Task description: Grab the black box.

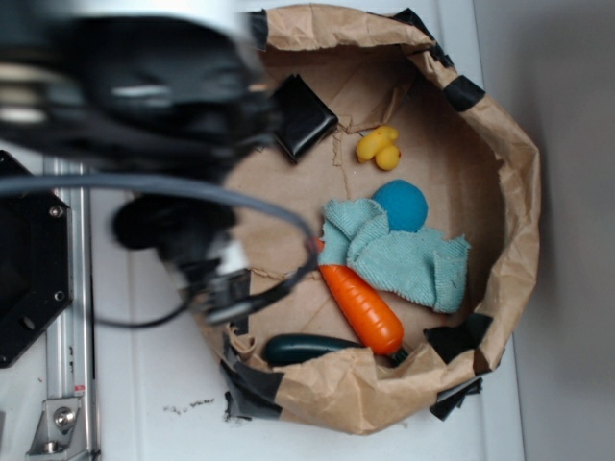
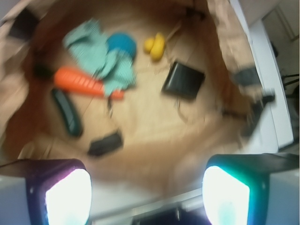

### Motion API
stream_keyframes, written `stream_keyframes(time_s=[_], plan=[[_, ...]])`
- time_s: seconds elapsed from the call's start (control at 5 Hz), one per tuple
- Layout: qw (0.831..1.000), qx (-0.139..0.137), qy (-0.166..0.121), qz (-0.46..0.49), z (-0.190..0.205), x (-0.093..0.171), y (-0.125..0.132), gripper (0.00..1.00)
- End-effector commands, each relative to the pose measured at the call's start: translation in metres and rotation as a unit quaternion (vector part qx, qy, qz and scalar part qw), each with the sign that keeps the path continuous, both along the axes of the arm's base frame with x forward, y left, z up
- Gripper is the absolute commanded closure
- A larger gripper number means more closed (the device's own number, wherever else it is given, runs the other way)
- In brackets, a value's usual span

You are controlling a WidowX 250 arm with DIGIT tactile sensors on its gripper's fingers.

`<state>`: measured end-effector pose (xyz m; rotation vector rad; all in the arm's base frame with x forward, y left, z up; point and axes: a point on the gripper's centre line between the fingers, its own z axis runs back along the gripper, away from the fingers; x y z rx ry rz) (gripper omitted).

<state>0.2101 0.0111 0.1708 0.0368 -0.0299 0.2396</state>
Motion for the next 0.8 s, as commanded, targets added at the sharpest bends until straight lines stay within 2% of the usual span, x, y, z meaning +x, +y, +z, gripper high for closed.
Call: stream_keyframes(time_s=[0.0,0.2,0.4,0.6], plan=[[0.995,0.074,-0.055,0.045,-0.038,0.019,0.031,0.0],[0.991,0.111,-0.033,0.062,-0.069,0.013,0.042,0.0],[0.989,0.136,-0.007,0.063,-0.094,0.014,0.052,0.0],[0.99,0.122,-0.015,0.073,-0.091,0.019,0.057,0.0]])
